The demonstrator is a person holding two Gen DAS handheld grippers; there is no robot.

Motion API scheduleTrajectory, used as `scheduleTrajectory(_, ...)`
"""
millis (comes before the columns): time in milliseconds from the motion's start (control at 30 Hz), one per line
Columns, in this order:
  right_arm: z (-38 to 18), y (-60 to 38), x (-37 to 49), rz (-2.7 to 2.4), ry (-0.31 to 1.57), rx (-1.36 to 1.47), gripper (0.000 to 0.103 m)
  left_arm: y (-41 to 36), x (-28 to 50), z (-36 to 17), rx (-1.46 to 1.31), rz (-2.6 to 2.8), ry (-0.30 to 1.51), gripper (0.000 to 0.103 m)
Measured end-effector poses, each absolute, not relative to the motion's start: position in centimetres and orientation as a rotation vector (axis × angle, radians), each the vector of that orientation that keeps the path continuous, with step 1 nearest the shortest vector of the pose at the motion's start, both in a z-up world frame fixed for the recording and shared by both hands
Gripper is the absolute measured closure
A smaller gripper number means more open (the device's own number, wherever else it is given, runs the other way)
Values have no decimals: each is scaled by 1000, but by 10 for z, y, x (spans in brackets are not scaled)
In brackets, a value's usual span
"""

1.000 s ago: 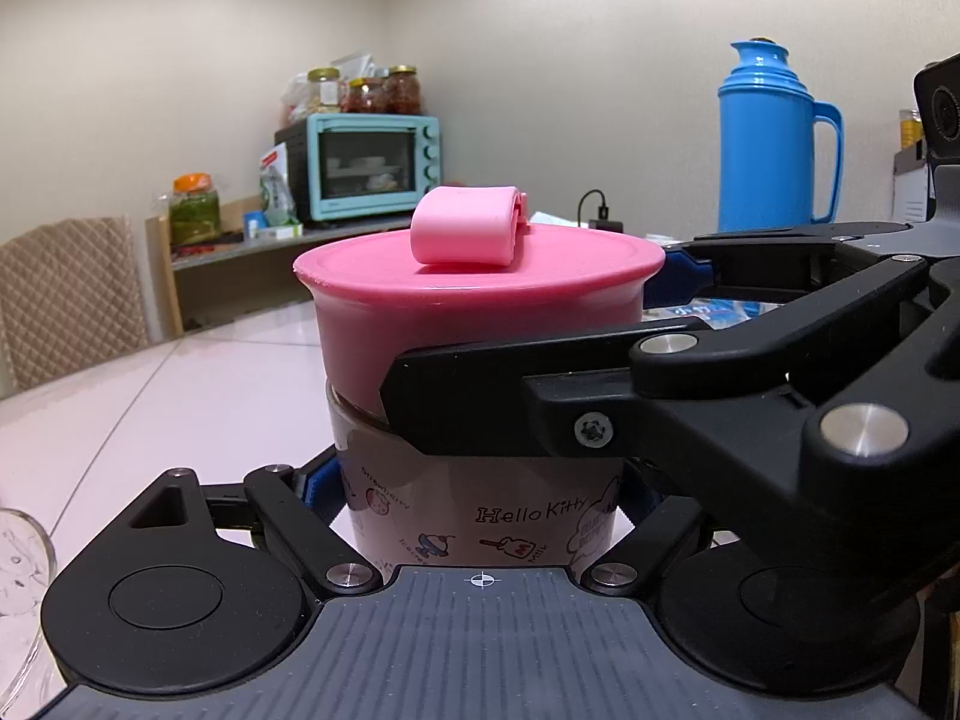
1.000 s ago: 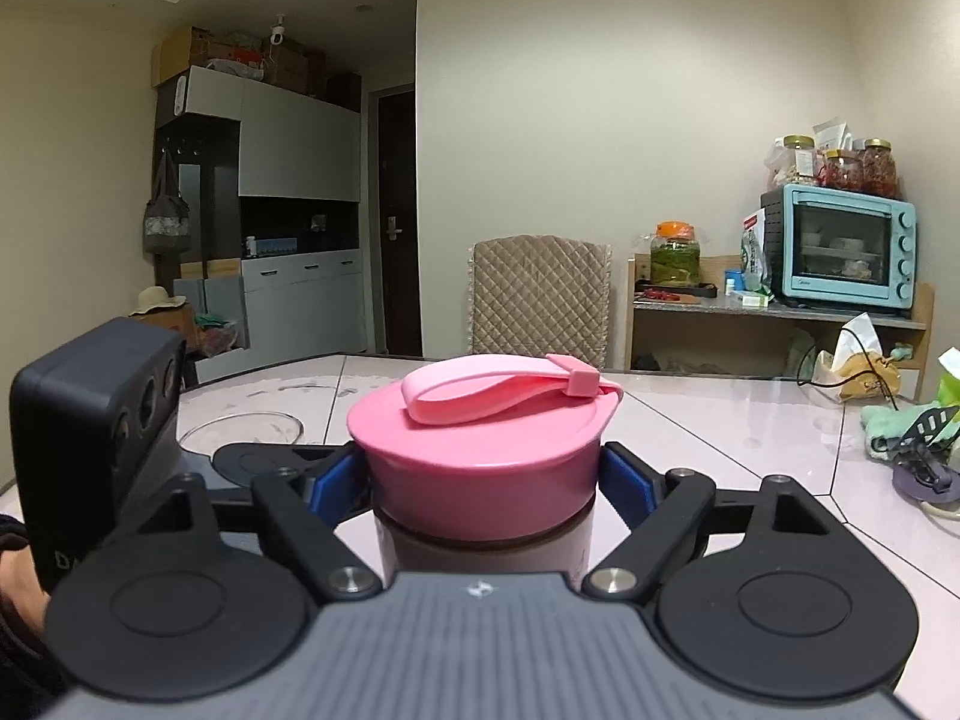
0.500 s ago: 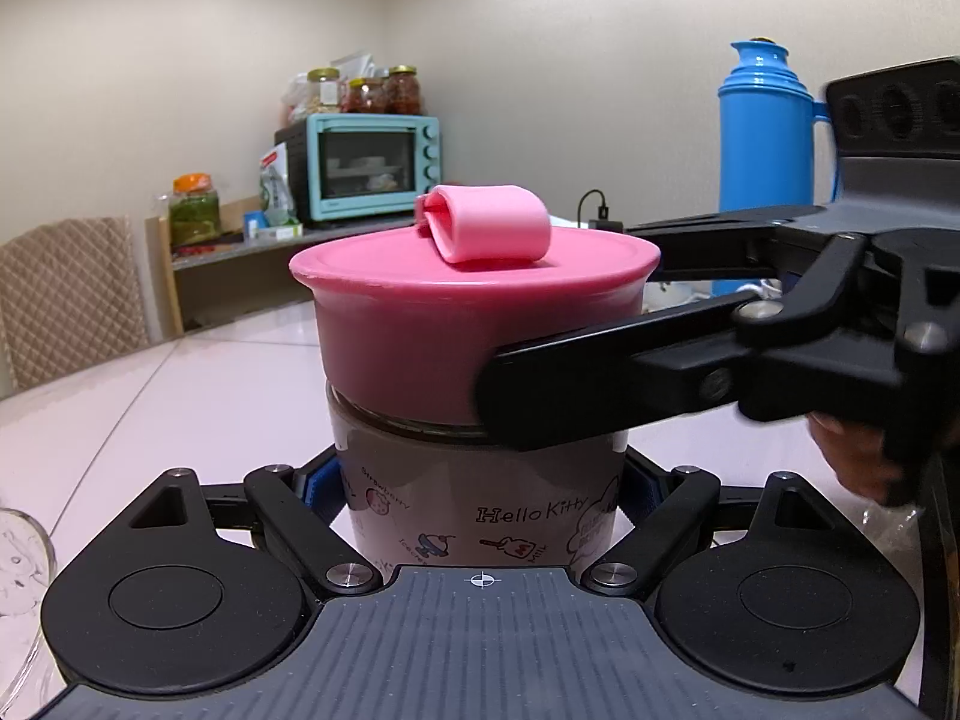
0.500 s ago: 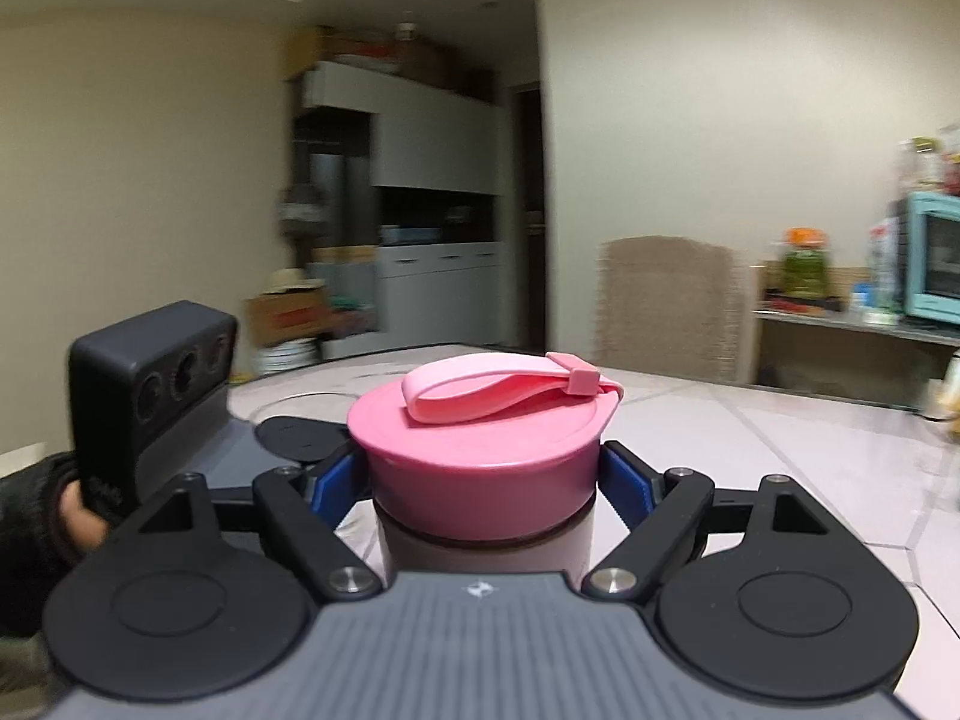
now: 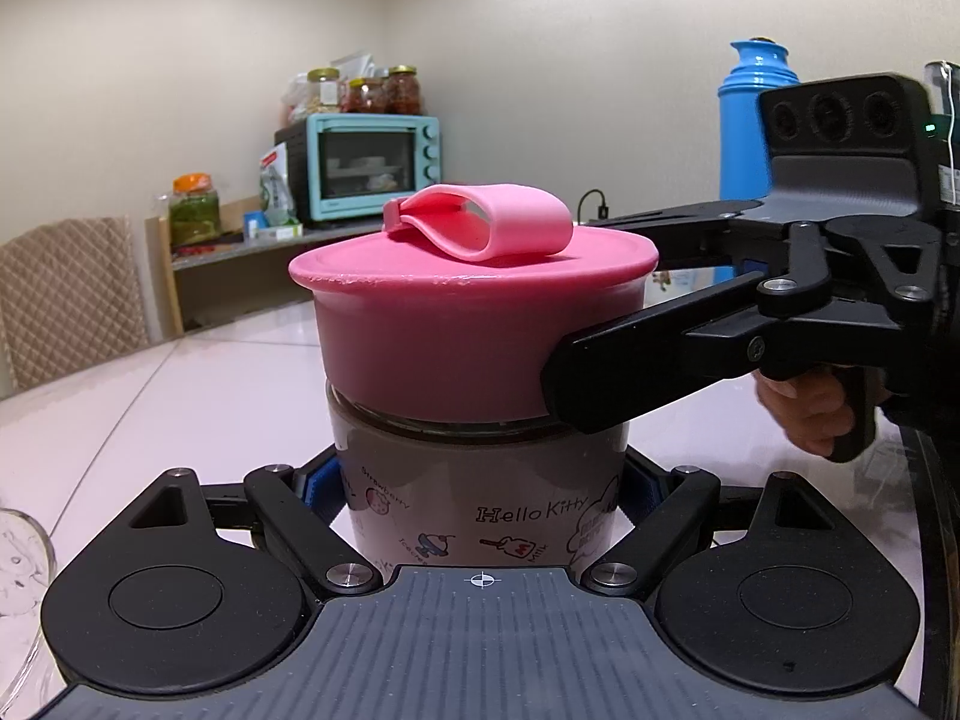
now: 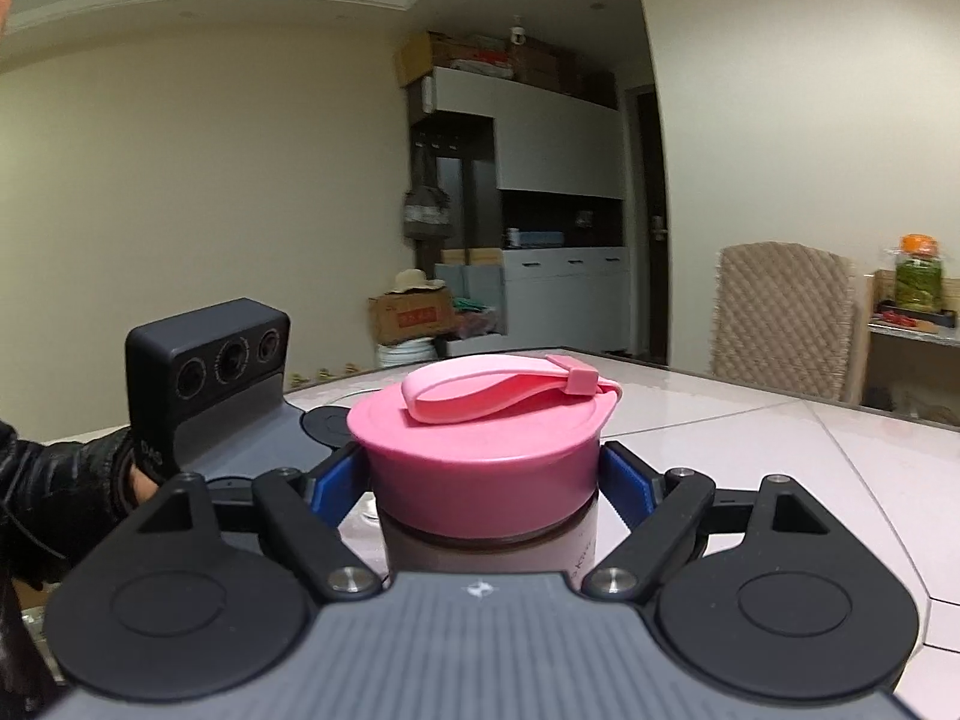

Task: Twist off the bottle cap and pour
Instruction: 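Twist the pink cap again with the right gripper while the left gripper holds the bottle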

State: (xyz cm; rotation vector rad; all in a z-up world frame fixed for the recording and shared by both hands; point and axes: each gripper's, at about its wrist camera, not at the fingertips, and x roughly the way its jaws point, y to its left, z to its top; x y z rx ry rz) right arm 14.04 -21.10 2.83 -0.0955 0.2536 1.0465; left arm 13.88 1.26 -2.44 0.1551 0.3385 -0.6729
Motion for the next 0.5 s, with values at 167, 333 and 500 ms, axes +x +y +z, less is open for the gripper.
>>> scheduleTrajectory(167,30,-203,115,874,244,-106,13,13,139,-25,156,-673,339,13)
scheduleTrajectory(333,29,-191,89,728,244,-92,13,12,139,-25,156,-673,338,13)
scheduleTrajectory(500,30,-177,80,617,264,-48,13,13,139,-25,156,-673,338,13)
